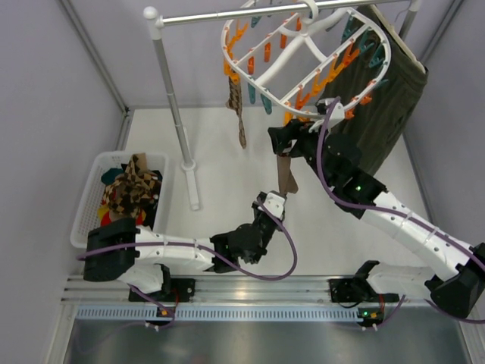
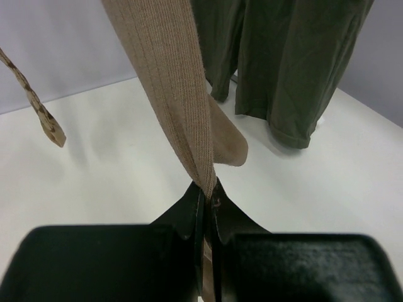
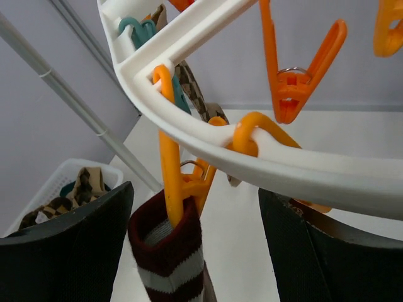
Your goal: Remove the socks clipped to the hanger
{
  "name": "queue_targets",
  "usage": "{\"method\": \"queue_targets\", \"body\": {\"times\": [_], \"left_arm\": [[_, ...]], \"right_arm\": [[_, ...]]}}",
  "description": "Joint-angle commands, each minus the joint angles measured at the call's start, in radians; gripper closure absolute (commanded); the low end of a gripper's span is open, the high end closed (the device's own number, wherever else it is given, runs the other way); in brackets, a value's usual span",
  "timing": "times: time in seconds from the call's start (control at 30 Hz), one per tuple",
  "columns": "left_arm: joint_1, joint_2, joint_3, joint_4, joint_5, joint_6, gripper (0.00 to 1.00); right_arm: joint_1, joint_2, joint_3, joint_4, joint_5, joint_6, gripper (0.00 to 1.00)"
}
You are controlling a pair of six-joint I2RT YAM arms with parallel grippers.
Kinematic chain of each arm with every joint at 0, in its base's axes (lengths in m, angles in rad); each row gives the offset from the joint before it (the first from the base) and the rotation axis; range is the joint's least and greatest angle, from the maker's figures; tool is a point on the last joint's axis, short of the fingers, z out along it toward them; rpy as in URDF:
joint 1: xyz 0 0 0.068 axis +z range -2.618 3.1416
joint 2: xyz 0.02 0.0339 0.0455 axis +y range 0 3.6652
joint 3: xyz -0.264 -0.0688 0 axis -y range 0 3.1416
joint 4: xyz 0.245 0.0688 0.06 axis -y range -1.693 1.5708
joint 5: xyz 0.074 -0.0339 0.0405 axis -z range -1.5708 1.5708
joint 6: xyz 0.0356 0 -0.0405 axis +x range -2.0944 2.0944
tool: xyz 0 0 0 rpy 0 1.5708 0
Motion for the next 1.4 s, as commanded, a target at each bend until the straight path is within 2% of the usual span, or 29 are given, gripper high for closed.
{"method": "queue_targets", "body": {"times": [0.0, 0.23, 0.53, 0.73, 0.87, 1.1, 1.13, 1.17, 1.37], "left_arm": [[-0.009, -0.044, -0.015, 0.034, 0.022, -0.028, 1.00], [-0.012, -0.036, -0.012, 0.035, 0.053, -0.035, 1.00], [-0.021, -0.030, -0.007, 0.035, 0.059, -0.037, 1.00], [-0.022, -0.030, -0.009, 0.035, 0.053, -0.039, 1.00], [-0.023, -0.031, -0.010, 0.035, 0.048, -0.039, 1.00], [-0.023, -0.027, -0.018, 0.035, 0.027, -0.039, 1.00], [-0.023, -0.027, -0.020, 0.035, 0.025, -0.040, 1.00], [-0.022, -0.025, -0.021, 0.035, 0.022, -0.040, 1.00], [-0.021, -0.022, -0.040, 0.035, 0.001, -0.052, 1.00]], "right_arm": [[-0.023, -0.040, -0.025, 0.200, -0.002, 0.044, 0.23], [-0.032, -0.022, -0.059, 0.306, 0.012, 0.106, 0.24], [-0.032, -0.017, -0.076, 0.389, 0.009, 0.110, 0.32], [-0.032, -0.017, -0.084, 0.390, 0.007, 0.097, 0.46], [-0.032, -0.022, -0.099, 0.416, -0.002, 0.087, 0.50], [-0.033, -0.016, -0.101, 0.420, -0.010, 0.083, 0.71], [-0.033, -0.016, -0.101, 0.420, -0.005, 0.083, 0.86], [-0.033, -0.016, -0.099, 0.420, -0.006, 0.083, 0.90], [-0.035, -0.016, -0.090, 0.412, -0.011, 0.086, 0.93]]}}
